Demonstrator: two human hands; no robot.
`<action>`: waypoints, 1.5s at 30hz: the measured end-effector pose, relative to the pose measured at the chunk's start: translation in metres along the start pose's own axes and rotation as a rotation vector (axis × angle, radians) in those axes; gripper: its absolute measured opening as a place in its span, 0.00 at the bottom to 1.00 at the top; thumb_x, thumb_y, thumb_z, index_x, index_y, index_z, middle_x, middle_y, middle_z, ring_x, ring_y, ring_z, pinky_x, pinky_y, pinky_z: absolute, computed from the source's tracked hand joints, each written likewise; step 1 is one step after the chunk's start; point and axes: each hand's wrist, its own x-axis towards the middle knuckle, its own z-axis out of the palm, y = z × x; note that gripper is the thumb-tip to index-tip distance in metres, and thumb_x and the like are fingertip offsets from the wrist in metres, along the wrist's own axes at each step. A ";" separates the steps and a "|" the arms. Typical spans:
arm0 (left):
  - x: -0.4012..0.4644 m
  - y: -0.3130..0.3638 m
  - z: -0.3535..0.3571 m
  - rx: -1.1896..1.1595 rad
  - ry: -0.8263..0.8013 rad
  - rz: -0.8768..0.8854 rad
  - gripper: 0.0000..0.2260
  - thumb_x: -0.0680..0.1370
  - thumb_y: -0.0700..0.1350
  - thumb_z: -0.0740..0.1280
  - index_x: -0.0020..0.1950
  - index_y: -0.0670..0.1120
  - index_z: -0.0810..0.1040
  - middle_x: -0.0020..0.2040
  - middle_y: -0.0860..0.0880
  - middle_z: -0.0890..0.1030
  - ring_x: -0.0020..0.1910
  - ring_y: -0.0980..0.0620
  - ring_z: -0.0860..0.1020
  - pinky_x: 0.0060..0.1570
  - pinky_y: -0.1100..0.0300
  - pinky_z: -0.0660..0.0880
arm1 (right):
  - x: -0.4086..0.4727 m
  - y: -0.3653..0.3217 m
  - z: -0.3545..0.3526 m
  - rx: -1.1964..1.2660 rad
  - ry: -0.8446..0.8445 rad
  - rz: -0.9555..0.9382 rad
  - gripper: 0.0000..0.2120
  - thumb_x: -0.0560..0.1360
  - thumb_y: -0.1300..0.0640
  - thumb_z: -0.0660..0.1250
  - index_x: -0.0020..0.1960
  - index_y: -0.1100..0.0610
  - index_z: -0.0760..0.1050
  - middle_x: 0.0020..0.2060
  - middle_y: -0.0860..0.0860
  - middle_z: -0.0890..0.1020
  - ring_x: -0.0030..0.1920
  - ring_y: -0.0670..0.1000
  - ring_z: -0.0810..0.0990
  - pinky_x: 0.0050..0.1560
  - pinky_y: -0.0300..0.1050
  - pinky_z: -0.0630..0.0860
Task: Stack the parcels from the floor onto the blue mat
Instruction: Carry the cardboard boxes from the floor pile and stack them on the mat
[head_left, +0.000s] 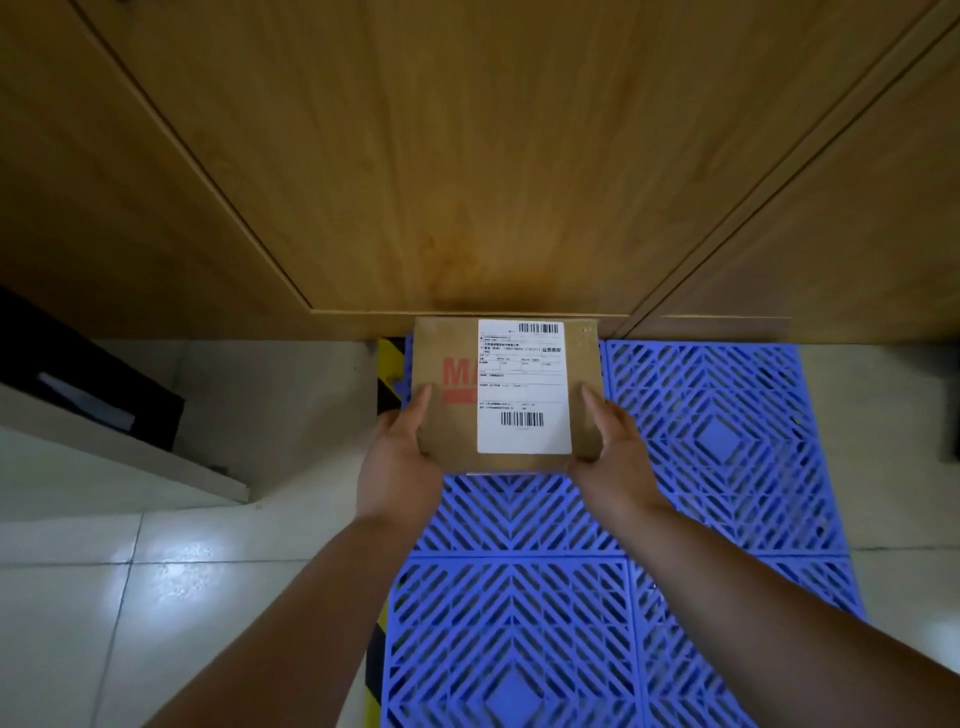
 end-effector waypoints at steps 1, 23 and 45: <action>0.000 0.001 0.000 -0.002 0.004 0.004 0.35 0.73 0.30 0.56 0.74 0.60 0.62 0.64 0.49 0.69 0.44 0.41 0.77 0.38 0.53 0.75 | 0.001 0.000 0.000 -0.009 -0.007 0.001 0.38 0.76 0.67 0.63 0.76 0.43 0.52 0.76 0.47 0.53 0.75 0.55 0.55 0.71 0.55 0.64; -0.036 0.028 -0.033 0.597 -0.023 0.088 0.35 0.76 0.36 0.60 0.77 0.57 0.49 0.74 0.46 0.57 0.71 0.45 0.60 0.56 0.51 0.74 | -0.037 -0.016 -0.025 -0.192 0.051 0.072 0.32 0.80 0.62 0.58 0.77 0.45 0.46 0.78 0.47 0.48 0.77 0.55 0.47 0.74 0.52 0.54; -0.336 0.287 -0.191 0.340 -0.104 0.057 0.17 0.78 0.39 0.60 0.62 0.55 0.76 0.58 0.55 0.79 0.50 0.57 0.76 0.48 0.62 0.72 | -0.342 -0.162 -0.239 0.240 -0.007 0.069 0.17 0.78 0.66 0.61 0.65 0.54 0.74 0.66 0.53 0.75 0.68 0.52 0.71 0.65 0.47 0.70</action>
